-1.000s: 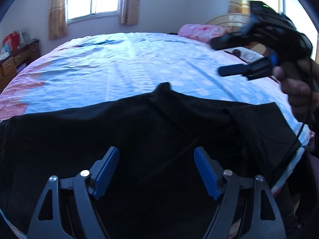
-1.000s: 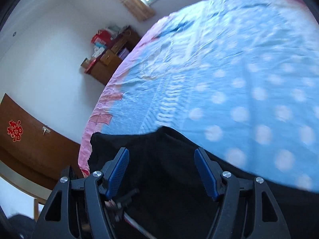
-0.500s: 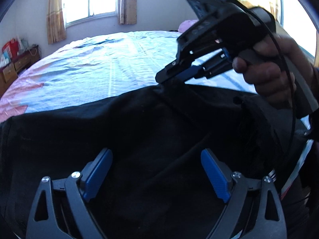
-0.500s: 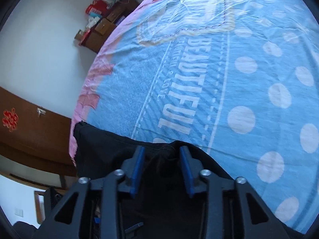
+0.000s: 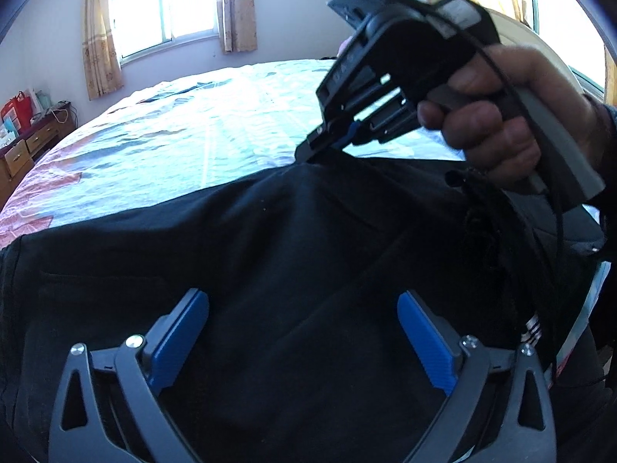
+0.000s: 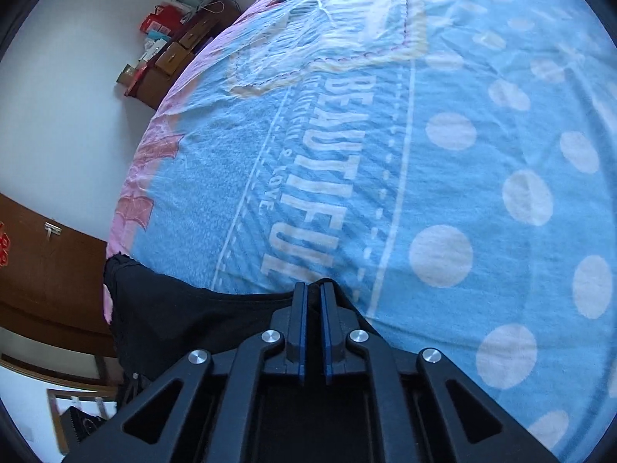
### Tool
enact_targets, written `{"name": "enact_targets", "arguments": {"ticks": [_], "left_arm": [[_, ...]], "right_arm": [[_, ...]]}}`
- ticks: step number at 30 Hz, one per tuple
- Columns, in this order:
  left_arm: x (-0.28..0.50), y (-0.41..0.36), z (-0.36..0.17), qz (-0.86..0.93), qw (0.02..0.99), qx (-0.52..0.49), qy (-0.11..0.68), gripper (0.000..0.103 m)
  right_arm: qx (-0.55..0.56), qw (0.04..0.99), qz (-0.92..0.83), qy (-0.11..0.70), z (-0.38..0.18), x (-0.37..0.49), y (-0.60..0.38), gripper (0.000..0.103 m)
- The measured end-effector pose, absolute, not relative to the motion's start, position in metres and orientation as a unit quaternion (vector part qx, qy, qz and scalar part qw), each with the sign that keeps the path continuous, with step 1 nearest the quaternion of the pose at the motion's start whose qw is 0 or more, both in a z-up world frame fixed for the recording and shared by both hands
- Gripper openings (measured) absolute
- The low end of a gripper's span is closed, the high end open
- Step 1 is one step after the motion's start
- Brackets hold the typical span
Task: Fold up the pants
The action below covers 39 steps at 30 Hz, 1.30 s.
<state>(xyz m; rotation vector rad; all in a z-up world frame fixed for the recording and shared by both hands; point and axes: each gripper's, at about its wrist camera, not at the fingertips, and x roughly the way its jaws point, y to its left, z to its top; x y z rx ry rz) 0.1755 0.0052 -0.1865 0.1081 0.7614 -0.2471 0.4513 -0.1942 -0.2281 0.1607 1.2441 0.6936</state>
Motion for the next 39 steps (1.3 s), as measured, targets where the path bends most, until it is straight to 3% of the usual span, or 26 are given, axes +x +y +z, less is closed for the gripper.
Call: {"name": "enact_targets", "arguments": {"ticks": [2,3,4,6,13,22,26,34,39], "left_arm": [[0.174,0.003,-0.187,-0.118,0.919,0.054,0.373,0.102],[0.175,0.003,-0.187,-0.117,0.918,0.054,0.374,0.102],[0.175,0.003,-0.187,-0.117,0.918,0.054,0.376,0.102],[0.177,0.002,-0.186,-0.116,0.916,0.056,0.381,0.102],[0.174,0.001,-0.182,-0.108,0.912,0.049,0.392,0.102],[0.173,-0.008,-0.187,-0.101,0.914,0.072,0.385,0.103],[0.164,-0.005,-0.184,-0.100,0.914,0.067,0.388,0.103],[0.141,0.049,-0.176,-0.035,0.919,0.043,0.389,0.103],[0.132,0.073,-0.189,-0.032,0.918,0.049,0.392,0.103]], "right_arm": [[0.089,0.753,0.324,0.566,-0.222,0.450,-0.198,0.008],[0.101,0.756,0.324,0.559,-0.216,0.449,-0.202,0.014],[0.106,0.765,0.325,0.546,-0.207,0.445,-0.208,0.033],[0.111,0.775,0.330,0.527,-0.191,0.436,-0.220,0.059],[0.085,0.808,0.310,0.494,-0.156,0.359,-0.274,0.060],[0.117,0.803,0.272,0.517,-0.228,0.299,-0.308,0.061],[0.147,0.796,0.283,0.515,-0.230,0.304,-0.315,0.063],[0.084,0.838,0.269,0.467,-0.208,0.263,-0.320,0.063],[0.045,0.838,0.266,0.475,-0.236,0.255,-0.310,0.067]]}}
